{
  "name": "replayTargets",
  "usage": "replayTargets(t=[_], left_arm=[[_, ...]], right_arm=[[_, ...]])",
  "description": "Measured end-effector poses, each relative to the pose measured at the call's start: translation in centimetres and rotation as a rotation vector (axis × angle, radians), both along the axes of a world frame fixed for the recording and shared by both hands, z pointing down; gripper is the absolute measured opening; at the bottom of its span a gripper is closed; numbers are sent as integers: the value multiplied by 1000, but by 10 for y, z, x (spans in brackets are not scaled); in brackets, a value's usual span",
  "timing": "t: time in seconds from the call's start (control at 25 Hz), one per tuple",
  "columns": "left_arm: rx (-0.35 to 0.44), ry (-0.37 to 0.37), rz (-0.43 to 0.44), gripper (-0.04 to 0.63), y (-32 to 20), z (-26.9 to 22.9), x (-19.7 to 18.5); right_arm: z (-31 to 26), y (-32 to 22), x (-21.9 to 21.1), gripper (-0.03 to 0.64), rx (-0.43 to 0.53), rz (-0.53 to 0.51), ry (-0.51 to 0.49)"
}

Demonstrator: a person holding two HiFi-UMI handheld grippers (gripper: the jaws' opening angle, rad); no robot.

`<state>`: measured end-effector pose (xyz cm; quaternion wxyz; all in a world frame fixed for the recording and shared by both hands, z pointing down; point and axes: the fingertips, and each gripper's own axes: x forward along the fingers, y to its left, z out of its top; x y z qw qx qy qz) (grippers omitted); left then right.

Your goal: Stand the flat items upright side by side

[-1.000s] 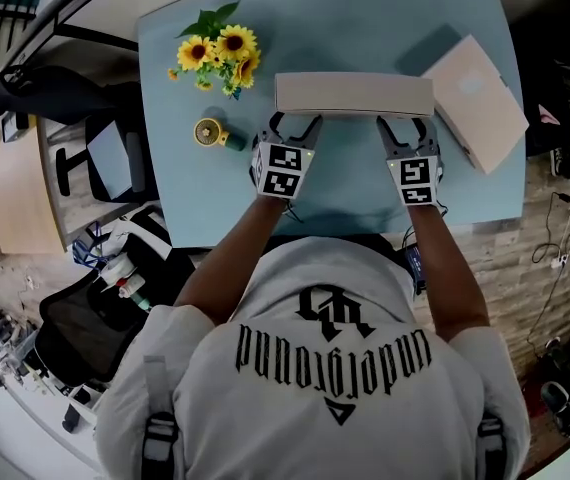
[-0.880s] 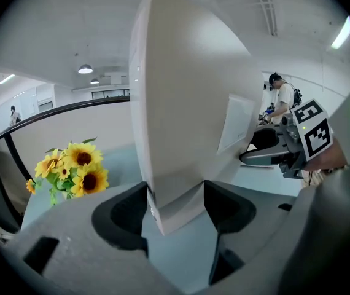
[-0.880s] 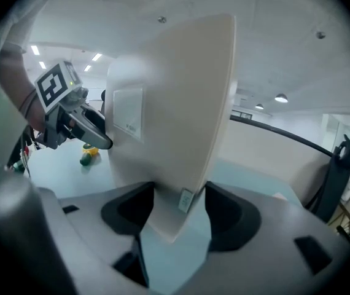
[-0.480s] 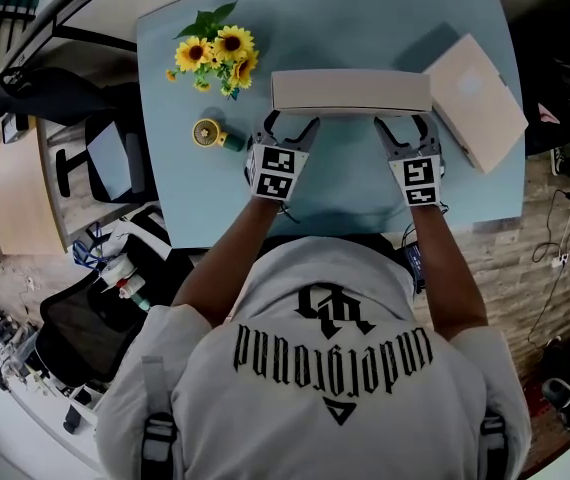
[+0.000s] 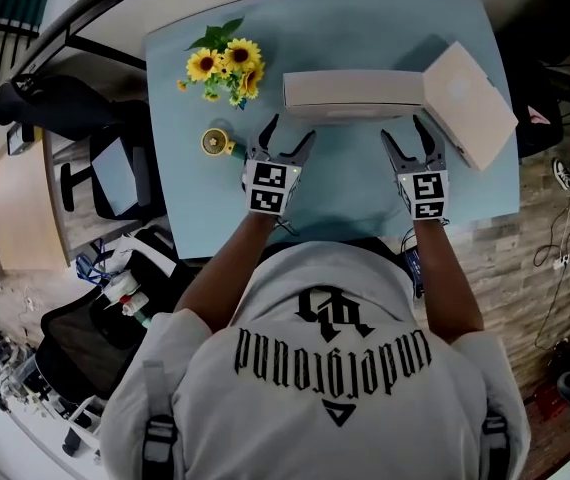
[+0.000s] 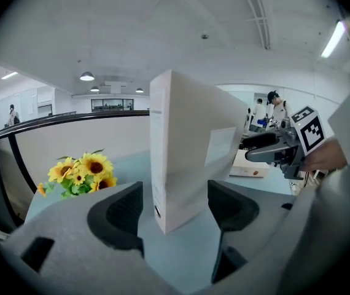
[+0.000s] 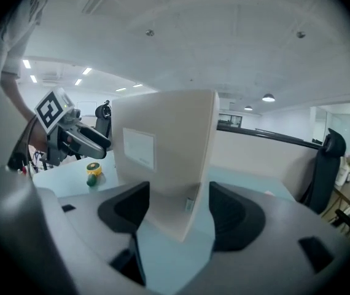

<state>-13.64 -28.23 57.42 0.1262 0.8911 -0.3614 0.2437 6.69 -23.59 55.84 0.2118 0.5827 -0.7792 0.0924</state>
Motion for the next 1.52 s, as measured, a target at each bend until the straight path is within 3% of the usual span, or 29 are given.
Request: replayTargets(t=[0.16,0.4,0.76,1.12,1.52], left_arm=[[59,65,4,339,13,-28,-17],[125,158,92,333,51,-71,-21],[145,206,278,325,107,-87,20],[172,225,389,327,157,-98,102],[215,233,346,330,213,-113,241]], right_arm=[[-28,29,-9,307,49,54,-10],[-66,88,-27,305,120,151,-35],[-90,174,-27,302,170,303,-38],[-107,238,39,302,219,387,-34],[-111,291,156,301,221,284,-53]])
